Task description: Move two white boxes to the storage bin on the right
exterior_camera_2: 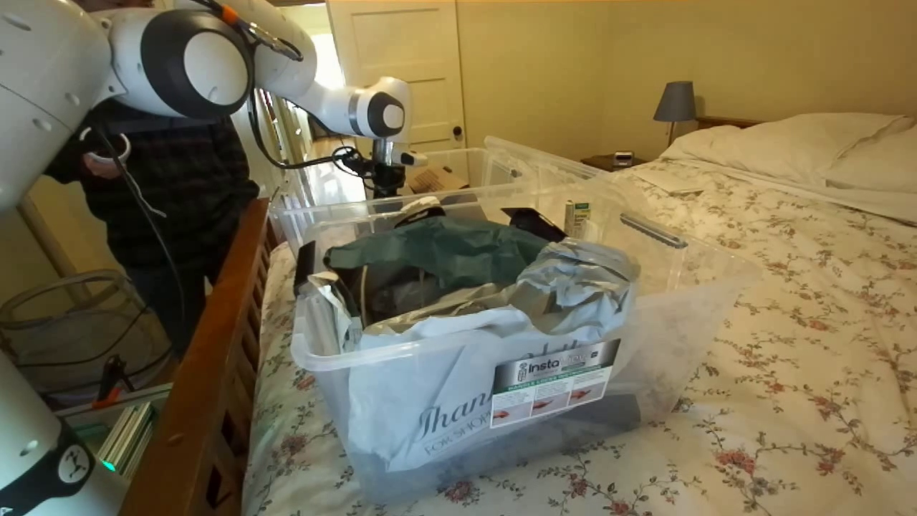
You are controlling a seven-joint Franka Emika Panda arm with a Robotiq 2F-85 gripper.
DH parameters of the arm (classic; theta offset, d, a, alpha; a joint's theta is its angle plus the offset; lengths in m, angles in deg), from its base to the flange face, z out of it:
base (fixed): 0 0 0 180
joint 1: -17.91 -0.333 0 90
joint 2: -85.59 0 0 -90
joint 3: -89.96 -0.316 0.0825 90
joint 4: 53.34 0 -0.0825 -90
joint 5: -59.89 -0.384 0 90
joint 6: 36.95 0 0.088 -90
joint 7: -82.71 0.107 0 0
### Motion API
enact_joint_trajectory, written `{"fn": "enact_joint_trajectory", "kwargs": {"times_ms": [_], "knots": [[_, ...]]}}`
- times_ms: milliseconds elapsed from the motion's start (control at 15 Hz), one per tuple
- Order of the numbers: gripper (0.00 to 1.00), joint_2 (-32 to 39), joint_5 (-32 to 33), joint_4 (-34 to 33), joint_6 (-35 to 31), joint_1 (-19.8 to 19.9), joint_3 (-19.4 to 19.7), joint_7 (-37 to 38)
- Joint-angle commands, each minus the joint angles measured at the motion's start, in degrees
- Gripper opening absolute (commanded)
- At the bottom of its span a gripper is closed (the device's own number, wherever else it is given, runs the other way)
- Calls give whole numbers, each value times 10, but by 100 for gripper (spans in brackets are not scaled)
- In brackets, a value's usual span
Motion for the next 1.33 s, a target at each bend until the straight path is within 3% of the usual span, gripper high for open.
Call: {"fn": "enact_joint_trajectory", "kwargs": {"times_ms": [0, 333, 800, 933, 1133, 1267], "knots": [[100, 14, -29, -18, -21, 3, -16, 11], [100, 36, -33, -33, -81, 3, -14, 25], [100, 66, -27, -58, -76, -1, -1, 79], [94, 71, -24, -65, -79, -2, 3, 102], [63, 73, -22, -69, -76, -1, 7, 120], [48, 73, -21, -70, -74, -1, 9, 129]]}}
